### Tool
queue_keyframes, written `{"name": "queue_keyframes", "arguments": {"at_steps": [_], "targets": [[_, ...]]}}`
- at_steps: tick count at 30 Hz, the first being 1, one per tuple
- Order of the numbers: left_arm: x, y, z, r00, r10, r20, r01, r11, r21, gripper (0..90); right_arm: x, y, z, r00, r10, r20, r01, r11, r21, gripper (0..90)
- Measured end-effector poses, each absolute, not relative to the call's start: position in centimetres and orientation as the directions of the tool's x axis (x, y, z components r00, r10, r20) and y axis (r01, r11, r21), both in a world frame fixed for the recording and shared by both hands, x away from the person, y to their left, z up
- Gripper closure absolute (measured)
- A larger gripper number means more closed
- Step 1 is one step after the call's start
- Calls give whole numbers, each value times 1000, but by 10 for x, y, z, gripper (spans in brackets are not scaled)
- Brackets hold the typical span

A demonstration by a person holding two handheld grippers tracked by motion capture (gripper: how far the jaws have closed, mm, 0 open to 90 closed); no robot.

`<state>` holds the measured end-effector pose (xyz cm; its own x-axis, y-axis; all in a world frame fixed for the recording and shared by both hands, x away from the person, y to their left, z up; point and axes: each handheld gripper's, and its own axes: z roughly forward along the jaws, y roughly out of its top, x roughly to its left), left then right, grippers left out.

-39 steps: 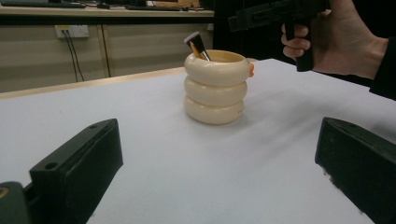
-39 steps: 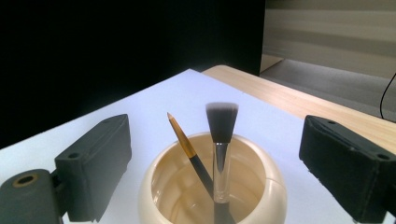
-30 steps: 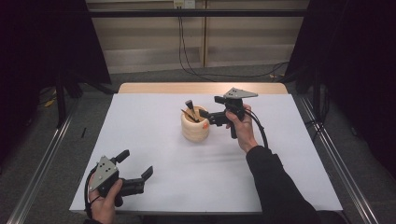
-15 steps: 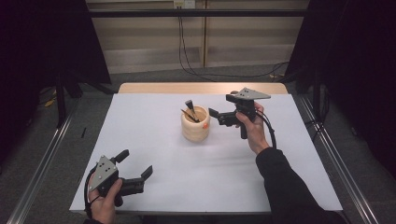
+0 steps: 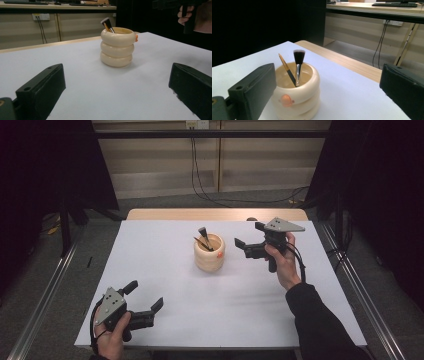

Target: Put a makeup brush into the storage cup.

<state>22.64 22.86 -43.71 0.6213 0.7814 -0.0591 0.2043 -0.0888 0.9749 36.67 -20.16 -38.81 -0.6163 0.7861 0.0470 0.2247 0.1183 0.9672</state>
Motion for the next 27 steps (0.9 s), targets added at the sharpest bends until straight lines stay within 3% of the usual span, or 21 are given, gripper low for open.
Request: {"name": "queue_keyframes", "arguments": {"at_steps": [27], "targets": [[227, 228, -437, 616, 785, -64, 207, -84, 975, 6, 315, -252, -402, -511, 858, 51, 230, 79, 970, 0]]}}
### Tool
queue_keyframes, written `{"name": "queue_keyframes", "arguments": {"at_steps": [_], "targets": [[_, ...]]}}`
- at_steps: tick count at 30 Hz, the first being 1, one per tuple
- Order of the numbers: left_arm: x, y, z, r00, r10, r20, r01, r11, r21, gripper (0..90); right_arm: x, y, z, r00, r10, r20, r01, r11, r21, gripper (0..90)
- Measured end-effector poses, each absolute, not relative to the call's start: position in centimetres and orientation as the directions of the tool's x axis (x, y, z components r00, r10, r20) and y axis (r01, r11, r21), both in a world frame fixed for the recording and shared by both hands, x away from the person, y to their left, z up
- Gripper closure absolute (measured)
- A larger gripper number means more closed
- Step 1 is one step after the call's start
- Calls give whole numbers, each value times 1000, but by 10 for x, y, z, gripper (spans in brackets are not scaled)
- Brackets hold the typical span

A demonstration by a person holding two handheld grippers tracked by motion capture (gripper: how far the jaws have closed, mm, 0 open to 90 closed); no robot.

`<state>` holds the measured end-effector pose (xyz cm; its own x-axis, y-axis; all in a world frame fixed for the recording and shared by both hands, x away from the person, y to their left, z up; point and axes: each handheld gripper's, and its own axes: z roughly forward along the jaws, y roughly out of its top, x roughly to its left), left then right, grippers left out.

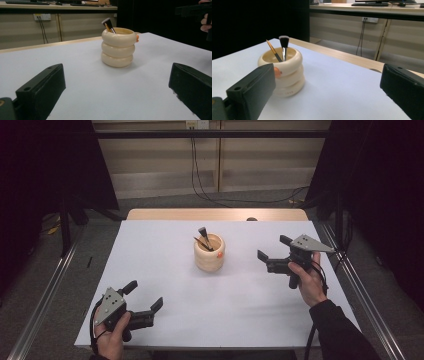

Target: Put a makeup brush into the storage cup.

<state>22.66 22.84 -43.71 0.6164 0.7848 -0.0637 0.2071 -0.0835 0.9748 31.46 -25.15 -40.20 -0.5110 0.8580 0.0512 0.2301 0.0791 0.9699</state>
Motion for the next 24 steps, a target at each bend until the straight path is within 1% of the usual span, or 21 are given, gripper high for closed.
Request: {"name": "queue_keyframes", "arguments": {"at_steps": [3, 7, 9, 12, 16, 24], "targets": [[227, 228, -437, 616, 785, -62, 202, -82, 976, 7, 309, -256, -405, -494, 868, 50, 235, 78, 969, 0], [227, 229, -437, 616, 785, -65, 205, -80, 975, 6, 301, -262, -407, -497, 867, 45, 235, 84, 968, 0], [228, 230, -437, 612, 789, -58, 201, -85, 976, 7, 297, -264, -405, -478, 876, 55, 235, 67, 970, 0], [228, 229, -437, 610, 789, -68, 204, -73, 976, 7, 290, -267, -404, -474, 879, 47, 218, 66, 974, 0], [228, 229, -437, 601, 795, -81, 208, -58, 976, 8, 281, -268, -411, -481, 875, 45, 234, 78, 969, 1], [228, 229, -438, 594, 799, -93, 208, -41, 977, 9, 265, -277, -413, -453, 890, 43, 223, 66, 973, 0]]}}
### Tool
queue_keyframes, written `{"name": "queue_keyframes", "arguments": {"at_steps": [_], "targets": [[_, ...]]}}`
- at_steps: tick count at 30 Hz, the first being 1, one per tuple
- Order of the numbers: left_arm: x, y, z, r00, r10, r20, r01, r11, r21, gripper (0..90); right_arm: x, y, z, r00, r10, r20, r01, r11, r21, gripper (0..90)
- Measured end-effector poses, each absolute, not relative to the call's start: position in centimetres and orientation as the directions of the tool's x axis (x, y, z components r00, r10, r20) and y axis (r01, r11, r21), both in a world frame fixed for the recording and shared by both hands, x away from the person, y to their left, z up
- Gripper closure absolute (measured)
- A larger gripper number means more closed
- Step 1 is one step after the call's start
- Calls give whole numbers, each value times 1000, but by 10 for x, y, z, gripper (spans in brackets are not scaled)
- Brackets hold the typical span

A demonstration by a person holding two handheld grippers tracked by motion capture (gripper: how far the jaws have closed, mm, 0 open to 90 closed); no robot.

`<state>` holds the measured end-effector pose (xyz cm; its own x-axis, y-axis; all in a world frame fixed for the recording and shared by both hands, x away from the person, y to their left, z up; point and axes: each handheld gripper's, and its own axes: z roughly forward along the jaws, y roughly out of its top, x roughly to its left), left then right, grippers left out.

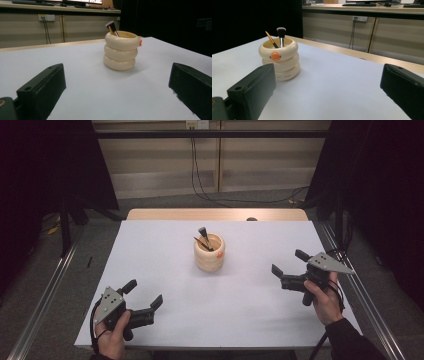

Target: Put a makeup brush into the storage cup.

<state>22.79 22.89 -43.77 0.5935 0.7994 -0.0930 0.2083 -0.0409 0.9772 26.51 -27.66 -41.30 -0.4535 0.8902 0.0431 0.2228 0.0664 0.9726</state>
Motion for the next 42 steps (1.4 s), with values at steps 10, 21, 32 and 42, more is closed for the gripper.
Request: {"name": "queue_keyframes", "arguments": {"at_steps": [10, 21, 32, 42], "targets": [[226, 230, -437, 593, 798, -107, 195, -14, 981, 9, 248, -285, -415, -426, 904, 37, 223, 65, 973, 0], [225, 229, -437, 579, 809, -100, 190, -14, 982, 9, 227, -296, -422, -388, 920, 49, 238, 49, 970, 0], [224, 231, -436, 584, 804, -117, 188, 7, 982, 6, 209, -304, -428, -382, 922, 70, 246, 28, 969, 0], [224, 231, -436, 588, 800, -119, 186, 10, 982, 6, 210, -304, -430, -389, 919, 64, 246, 37, 968, 0]]}}
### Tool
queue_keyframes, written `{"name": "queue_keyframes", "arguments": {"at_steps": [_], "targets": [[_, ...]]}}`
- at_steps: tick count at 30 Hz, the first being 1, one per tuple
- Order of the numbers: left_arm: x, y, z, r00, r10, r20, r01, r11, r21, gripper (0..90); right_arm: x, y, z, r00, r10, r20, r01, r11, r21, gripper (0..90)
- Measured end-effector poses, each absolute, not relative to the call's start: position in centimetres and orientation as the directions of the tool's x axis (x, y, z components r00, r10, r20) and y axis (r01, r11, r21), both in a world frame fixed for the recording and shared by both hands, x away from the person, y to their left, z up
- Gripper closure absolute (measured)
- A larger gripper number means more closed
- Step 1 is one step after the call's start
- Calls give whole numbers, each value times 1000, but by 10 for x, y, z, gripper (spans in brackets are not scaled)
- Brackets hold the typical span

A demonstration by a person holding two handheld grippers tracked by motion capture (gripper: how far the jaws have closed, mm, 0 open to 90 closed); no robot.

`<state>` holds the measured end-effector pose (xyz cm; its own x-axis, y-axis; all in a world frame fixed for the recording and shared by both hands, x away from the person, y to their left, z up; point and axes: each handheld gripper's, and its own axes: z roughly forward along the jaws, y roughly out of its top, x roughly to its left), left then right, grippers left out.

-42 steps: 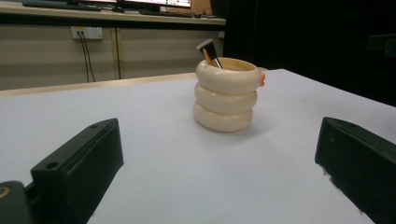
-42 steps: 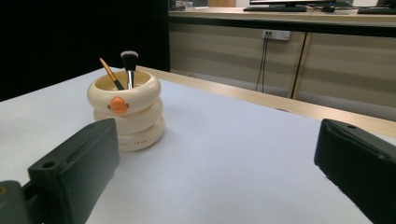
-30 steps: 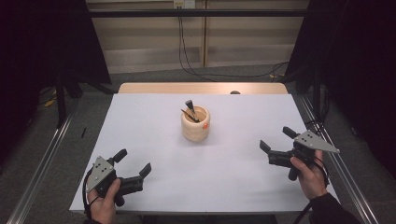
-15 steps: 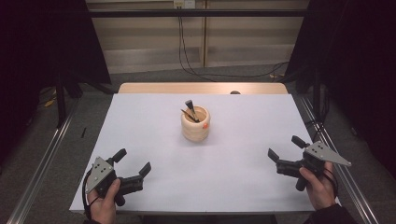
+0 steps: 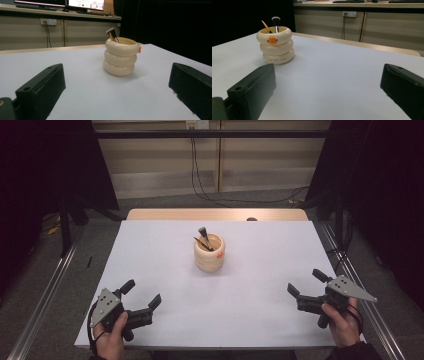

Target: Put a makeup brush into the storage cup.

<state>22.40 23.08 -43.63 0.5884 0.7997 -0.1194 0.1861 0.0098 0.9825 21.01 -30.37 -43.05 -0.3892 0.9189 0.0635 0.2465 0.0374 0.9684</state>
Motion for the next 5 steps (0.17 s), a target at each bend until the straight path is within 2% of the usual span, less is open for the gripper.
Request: {"name": "queue_keyframes", "arguments": {"at_steps": [5], "targets": [[224, 231, -436, 591, 799, -116, 187, 4, 982, 5, 210, -304, -430, -390, 919, 63, 245, 37, 969, 0]]}}
